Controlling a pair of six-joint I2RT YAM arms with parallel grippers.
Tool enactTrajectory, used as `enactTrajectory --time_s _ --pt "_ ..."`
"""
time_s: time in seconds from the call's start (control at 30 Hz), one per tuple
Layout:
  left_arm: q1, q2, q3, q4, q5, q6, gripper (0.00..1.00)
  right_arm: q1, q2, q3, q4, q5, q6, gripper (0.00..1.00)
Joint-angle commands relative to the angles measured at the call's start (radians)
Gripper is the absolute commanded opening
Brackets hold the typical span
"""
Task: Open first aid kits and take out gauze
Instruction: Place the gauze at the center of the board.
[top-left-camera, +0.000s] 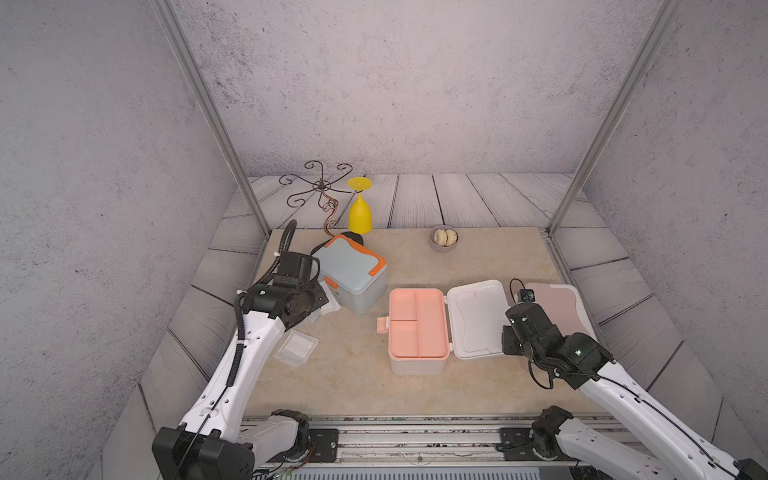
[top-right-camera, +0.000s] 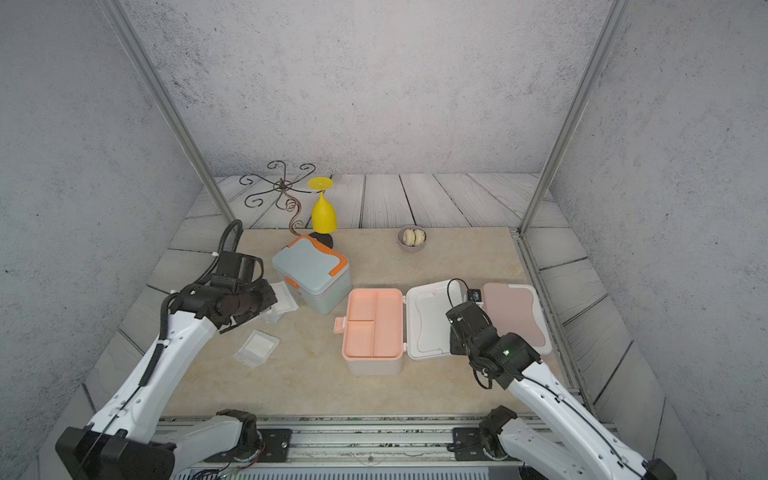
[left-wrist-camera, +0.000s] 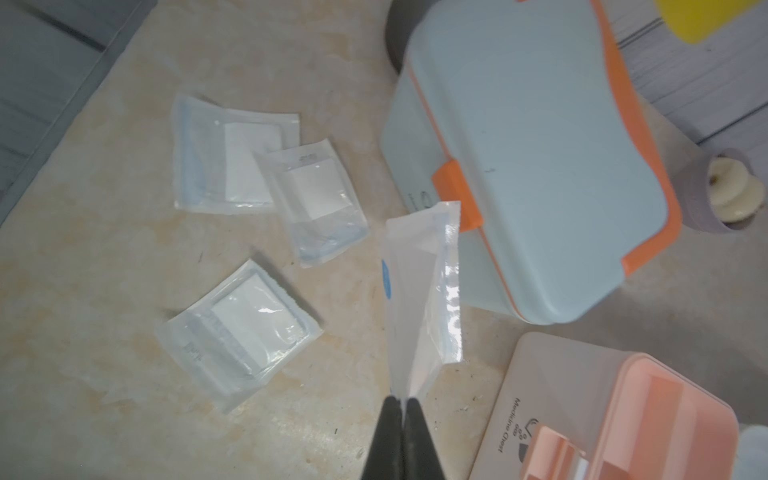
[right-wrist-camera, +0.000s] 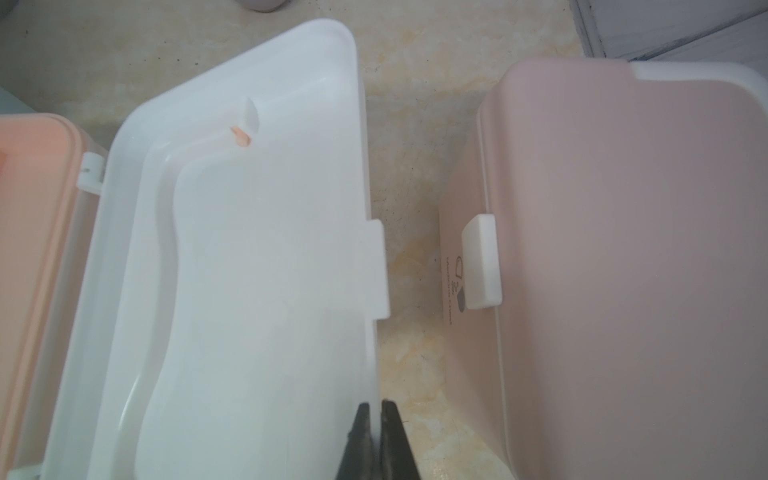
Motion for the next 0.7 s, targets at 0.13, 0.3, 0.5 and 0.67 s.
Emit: enactTrajectory --time_s 0.13,0.3,0.5,0.67 --pt "0.156 -0.030 -0.201 0.130 0.096 -0.027 0.00 -0.005 -0.019 0.013 0.033 -0.017 0.024 0.04" --pt "0.169 0.013 -0.273 0.173 0.149 -0.026 0.00 -0.005 -0.013 0.007 0.042 -0.025 0.024 0.04" --pt "0.169 0.088 -0.318 0.187 0.212 0.001 0.00 -0.005 -0.010 0.005 0.045 -0.028 0.023 0.04" --pt "0.170 0.130 -0.332 0.202 0.200 0.002 0.00 -0.007 -0.010 0.002 0.044 -0.033 0.024 0.04"
